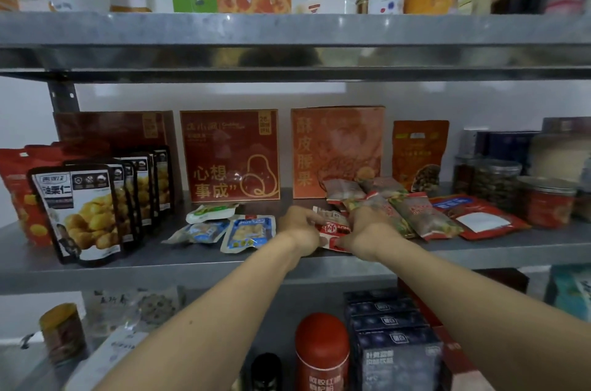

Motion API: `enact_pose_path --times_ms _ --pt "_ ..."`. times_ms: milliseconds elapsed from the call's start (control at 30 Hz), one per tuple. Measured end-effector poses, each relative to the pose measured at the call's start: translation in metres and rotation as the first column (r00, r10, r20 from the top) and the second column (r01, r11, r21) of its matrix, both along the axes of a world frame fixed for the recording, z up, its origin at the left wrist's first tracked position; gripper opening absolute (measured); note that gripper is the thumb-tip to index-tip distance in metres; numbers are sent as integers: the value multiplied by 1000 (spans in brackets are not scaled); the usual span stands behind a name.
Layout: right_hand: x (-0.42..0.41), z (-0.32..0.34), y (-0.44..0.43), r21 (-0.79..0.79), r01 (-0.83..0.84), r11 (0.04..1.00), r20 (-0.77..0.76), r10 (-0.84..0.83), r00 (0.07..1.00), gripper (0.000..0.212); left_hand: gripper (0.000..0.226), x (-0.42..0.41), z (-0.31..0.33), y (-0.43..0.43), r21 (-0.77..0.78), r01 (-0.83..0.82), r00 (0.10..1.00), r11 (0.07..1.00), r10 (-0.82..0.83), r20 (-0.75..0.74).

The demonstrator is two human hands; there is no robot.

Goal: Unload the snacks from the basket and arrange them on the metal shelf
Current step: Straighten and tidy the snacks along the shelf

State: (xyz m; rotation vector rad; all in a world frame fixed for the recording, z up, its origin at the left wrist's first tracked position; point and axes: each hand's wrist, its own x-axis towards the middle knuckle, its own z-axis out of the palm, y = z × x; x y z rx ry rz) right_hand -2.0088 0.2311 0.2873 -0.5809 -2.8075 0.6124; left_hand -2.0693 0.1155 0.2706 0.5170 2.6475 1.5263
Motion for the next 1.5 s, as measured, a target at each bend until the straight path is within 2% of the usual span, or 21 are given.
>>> enact_pose_path --times_ms 100,167,267,300,433,600,700,800,900,967,1033,1100,1167,1233,1333,1400,1500 --pt "3 1 -3 -110 -2 994 -64 -5 998 28 32 -2 -1 -3 145 -63 997 987 55 61" --pt "4 2 -5 -208 -34 977 -125 8 992 29 34 0 2 -11 199 -57 998 978 48 49" --pt "4 6 -10 -461 -118 880 -266 -11 964 30 38 0 12 -25 252 -62 998 966 66 -5" --pt "3 8 -12 -500 -148 853 -306 -14 952 33 38 1 16 -30 266 -72 997 961 78 -12" --pt "-3 13 -18 -453 -272 849 -392 84 916 38 36 2 36 -52 407 -119 993 906 99 70" --pt "-23 13 -25 -309 -382 871 -438 226 870 58 34 -2 62 -71 568 -137 985 812 50 167" --pt "-40 14 -28 -214 -402 890 -527 241 815 42 23 -11 74 -78 632 -154 972 760 3 233" --pt "-55 21 -31 -173 -397 901 -612 218 760 21 21 -28 80 -84 672 -120 975 731 -40 218" --pt "-70 28 -34 -191 -407 893 -599 223 769 10 32 -48 82 -87 633 -64 987 771 -46 156" --pt "-81 32 -36 -263 -417 870 -594 195 781 13 27 -61 81 -89 528 -44 995 848 -8 96" --pt "-91 36 -37 -398 -453 798 -603 145 784 15 15 -76 79 -89 367 -10 1000 930 6 11" --pt "-98 40 -39 -533 -471 703 -588 92 803 14 18 -90 76 -88 255 59 998 965 -49 -44" --pt "-104 40 -43 -626 -458 631 -561 42 826 12 23 -102 71 -86 208 97 995 973 -89 -48" --pt "-112 38 -46 -682 -427 594 -548 -29 836 18 19 -114 67 -83 201 83 996 976 -76 -44" --pt "-123 34 -46 -695 -420 584 -548 -53 835 40 18 -132 61 -81 222 35 998 975 -24 -54" --pt "-131 30 -45 -666 -403 627 -526 -12 850 54 22 -140 60 -81 203 33 998 979 -21 -60" --pt "-148 22 -46 -672 -342 657 -466 -16 884 58 27 -149 57 -84 134 62 997 989 -54 -64"
